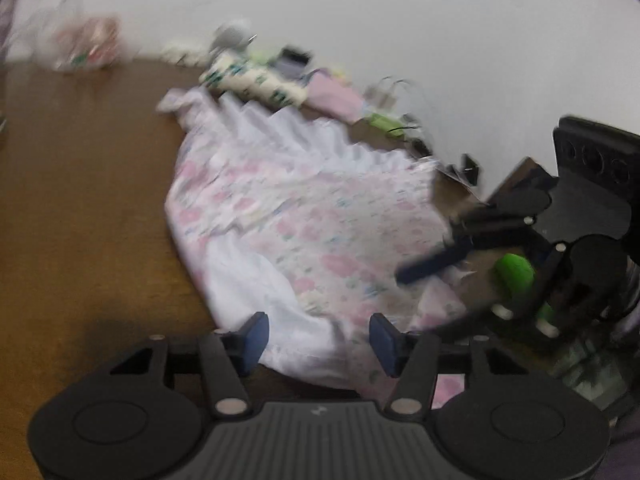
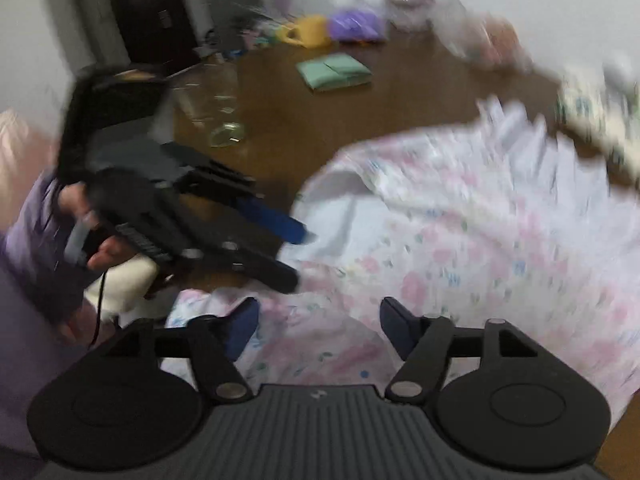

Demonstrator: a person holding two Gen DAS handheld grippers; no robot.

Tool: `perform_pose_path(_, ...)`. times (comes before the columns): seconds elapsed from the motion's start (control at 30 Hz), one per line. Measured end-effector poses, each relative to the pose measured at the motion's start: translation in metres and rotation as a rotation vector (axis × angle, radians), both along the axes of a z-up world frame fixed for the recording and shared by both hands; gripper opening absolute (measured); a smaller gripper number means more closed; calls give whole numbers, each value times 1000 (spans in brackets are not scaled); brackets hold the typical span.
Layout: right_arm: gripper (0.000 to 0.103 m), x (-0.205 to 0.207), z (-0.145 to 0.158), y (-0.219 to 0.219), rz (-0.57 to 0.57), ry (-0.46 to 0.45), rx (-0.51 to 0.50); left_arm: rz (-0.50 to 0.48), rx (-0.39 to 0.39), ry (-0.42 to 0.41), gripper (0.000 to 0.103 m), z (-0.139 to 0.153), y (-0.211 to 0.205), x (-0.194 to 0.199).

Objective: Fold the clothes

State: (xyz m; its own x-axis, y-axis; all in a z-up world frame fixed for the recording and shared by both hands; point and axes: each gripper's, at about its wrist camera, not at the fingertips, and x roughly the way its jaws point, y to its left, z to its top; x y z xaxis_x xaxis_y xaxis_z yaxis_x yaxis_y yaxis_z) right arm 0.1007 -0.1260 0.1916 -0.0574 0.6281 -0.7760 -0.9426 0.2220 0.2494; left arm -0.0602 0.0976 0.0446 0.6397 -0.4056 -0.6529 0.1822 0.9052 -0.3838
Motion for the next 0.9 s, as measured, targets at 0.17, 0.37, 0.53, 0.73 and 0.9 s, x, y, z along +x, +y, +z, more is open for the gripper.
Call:
perform_pose_path(0.17,2,-18,14,-41,-82,-53,4,21,28,1,38,-2,-1,8)
perform_pose_path(0.37,2,-58,20,-138,-235,-64,1,45,28,0,26,-5,0,12)
perform_pose_path(0.53,24,-83,19,-158,-321,-104,-23,20,23,-67,45,11,2,-12)
perform_pose_path(0.73,80,-81,44,-126,-260,-127,218,-97,35,-65,78,12,-27,-38)
perform_pose_path(0.9,20,-39,3,-68,-276,52,149,-98,-14,14,9,-5,-40,-33)
